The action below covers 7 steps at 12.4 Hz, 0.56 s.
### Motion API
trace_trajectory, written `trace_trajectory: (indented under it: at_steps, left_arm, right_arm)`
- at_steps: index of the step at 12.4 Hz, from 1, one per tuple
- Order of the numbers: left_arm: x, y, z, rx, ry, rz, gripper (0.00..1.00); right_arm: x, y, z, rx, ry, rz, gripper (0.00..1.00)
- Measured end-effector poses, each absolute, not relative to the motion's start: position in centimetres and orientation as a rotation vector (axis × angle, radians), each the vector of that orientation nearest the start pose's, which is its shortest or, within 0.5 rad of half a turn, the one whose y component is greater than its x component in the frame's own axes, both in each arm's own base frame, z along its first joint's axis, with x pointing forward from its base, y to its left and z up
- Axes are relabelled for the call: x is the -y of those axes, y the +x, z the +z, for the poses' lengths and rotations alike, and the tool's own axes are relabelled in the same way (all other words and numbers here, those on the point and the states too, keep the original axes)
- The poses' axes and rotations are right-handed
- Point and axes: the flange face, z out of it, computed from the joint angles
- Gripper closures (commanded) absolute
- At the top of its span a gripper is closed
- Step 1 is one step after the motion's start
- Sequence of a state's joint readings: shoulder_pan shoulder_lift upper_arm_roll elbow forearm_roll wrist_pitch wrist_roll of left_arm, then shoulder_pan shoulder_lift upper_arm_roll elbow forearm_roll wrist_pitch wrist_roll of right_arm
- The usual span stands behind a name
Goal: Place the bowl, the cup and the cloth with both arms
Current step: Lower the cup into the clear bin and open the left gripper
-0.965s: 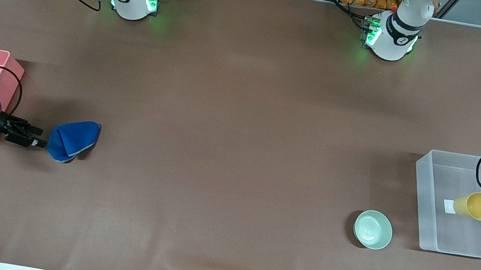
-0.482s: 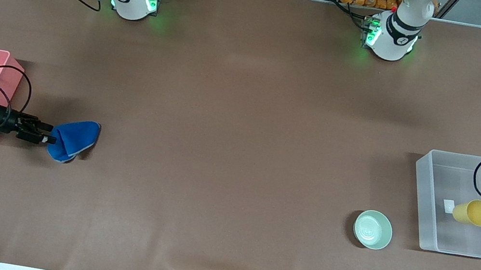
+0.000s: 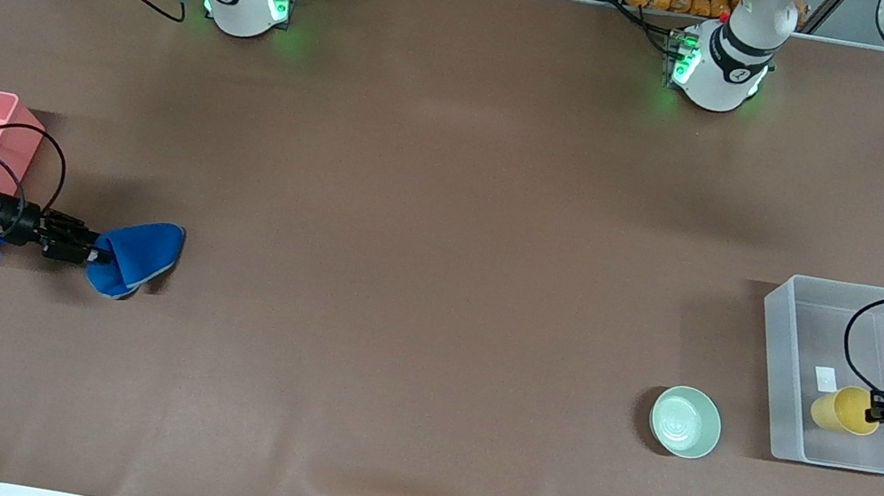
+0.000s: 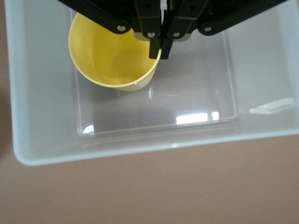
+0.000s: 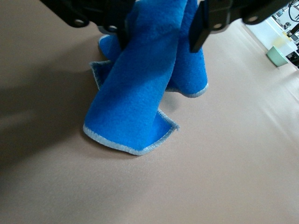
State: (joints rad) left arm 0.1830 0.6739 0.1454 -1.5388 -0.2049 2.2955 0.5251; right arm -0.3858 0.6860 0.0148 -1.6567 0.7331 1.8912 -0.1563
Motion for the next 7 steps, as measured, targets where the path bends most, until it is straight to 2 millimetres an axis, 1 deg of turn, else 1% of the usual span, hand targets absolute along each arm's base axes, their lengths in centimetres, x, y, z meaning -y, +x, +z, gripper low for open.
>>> trace_trajectory:
  at_steps: [1,2,3,5,6,7]
  left_arm:
    - [-20.2,68.7,26.5,-0.164,-3.169,-0.192,1.00]
    - [-19.3,69.0,25.9,-0.174,-3.172,-0.196,0.89]
    - [-18.7,69.2,25.5,-0.182,-3.172,-0.196,0.64]
    - [-18.5,69.3,25.0,-0.190,-3.169,-0.195,0.22]
    - [-18.8,69.2,25.1,-0.196,-3.165,-0.197,0.20]
    - [-19.3,69.3,25.3,-0.209,-3.159,-0.204,0.14]
  right_arm:
    - [18.9,61.6,19.6,-0.730,-2.280,0.309,1.00]
    - [18.9,61.6,19.6,-0.730,-2.277,0.305,1.00]
    - [19.0,61.6,19.6,-0.731,-2.276,0.303,1.00]
    - [19.1,61.7,19.6,-0.734,-2.278,0.293,1.00]
    - [19.2,61.8,19.7,-0.738,-2.282,0.282,1.00]
    - [19.5,61.9,19.9,-0.741,-2.286,0.268,1.00]
